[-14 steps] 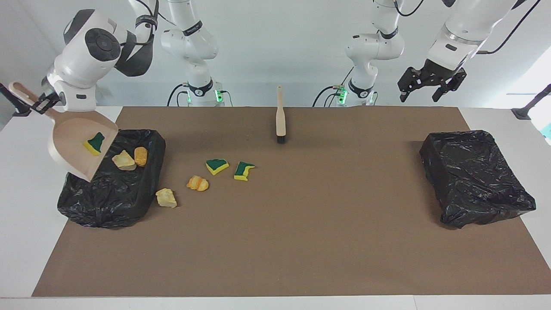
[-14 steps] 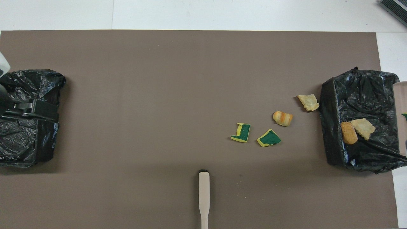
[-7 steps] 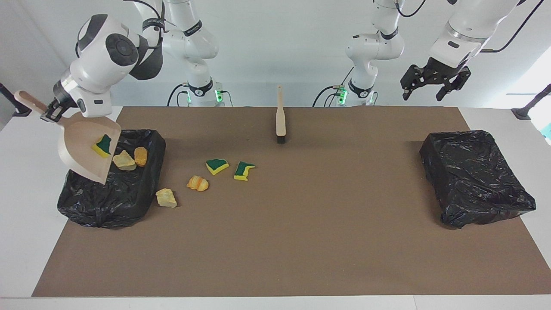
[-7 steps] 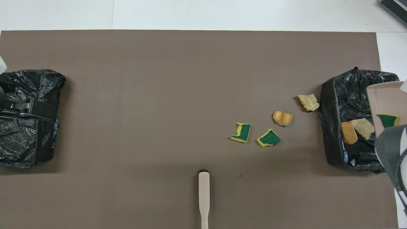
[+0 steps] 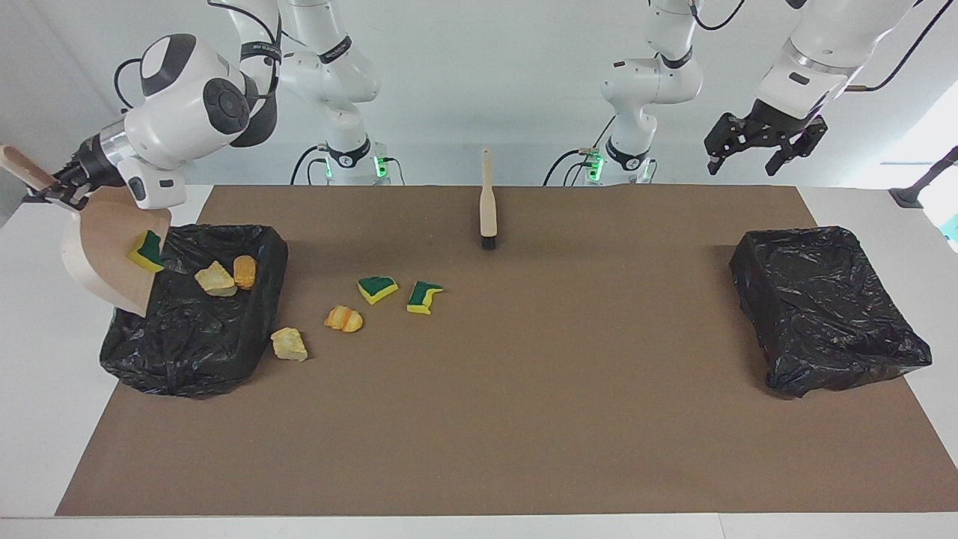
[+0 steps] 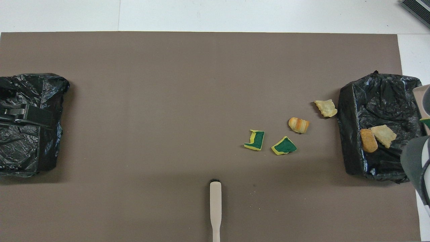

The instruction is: Sweep and dump trash in bin

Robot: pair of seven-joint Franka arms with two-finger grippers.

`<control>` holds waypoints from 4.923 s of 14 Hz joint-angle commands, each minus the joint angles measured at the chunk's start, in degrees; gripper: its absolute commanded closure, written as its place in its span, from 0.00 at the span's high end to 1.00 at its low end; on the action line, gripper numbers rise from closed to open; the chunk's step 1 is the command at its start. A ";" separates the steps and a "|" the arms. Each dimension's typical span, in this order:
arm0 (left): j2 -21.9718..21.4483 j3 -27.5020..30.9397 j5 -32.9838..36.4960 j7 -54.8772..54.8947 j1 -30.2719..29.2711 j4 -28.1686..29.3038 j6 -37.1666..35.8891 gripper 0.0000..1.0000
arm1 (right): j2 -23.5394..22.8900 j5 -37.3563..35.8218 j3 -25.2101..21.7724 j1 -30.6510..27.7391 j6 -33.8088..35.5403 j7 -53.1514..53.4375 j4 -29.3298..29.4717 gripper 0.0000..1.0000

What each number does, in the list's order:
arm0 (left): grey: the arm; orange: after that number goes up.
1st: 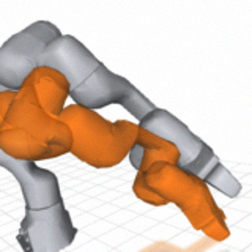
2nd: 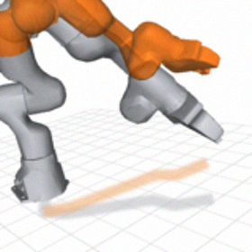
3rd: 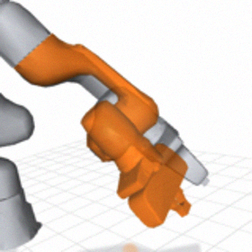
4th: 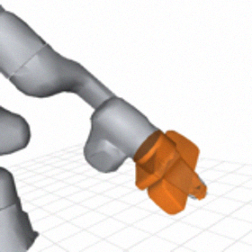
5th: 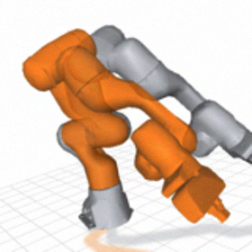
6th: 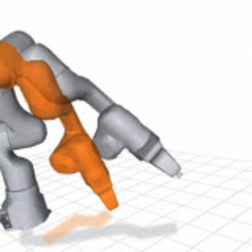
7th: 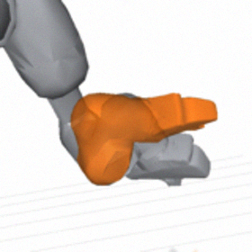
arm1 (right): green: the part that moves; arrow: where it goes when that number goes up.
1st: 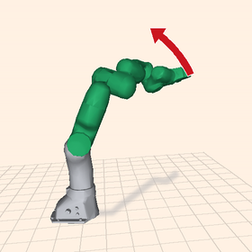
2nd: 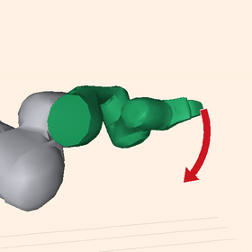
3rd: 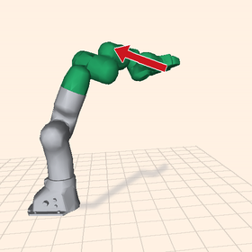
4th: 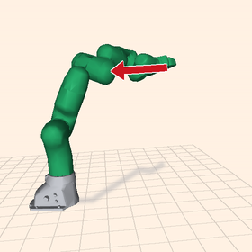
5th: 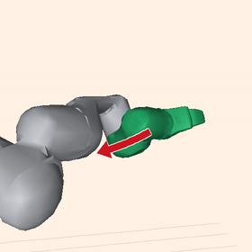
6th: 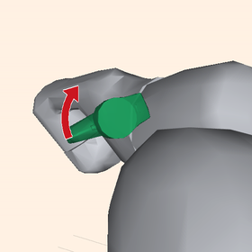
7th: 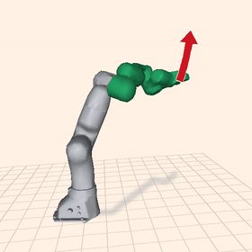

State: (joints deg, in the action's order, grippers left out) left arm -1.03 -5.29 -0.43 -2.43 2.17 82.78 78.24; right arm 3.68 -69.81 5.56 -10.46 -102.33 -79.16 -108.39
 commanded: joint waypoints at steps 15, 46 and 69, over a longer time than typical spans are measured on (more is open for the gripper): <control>-0.99 -0.33 0.43 0.94 -0.67 0.80 -0.90 1.00 | 4.66 5.45 -0.81 -0.09 -5.60 -3.37 -4.11 0.00; -1.08 -0.25 0.34 1.91 -1.11 0.80 -0.81 1.00 | -7.19 73.14 2.44 30.57 0.66 103.31 5.82 0.00; -0.99 -0.33 0.34 1.99 -1.46 0.80 -0.55 1.00 | -23.29 74.21 2.35 37.35 -22.83 112.21 5.82 1.00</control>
State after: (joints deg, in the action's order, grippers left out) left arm -1.05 -5.12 -0.43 -1.44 1.68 82.79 77.82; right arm -20.63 5.25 7.84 27.00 -125.64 33.41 -102.95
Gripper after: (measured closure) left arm 0.000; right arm 0.000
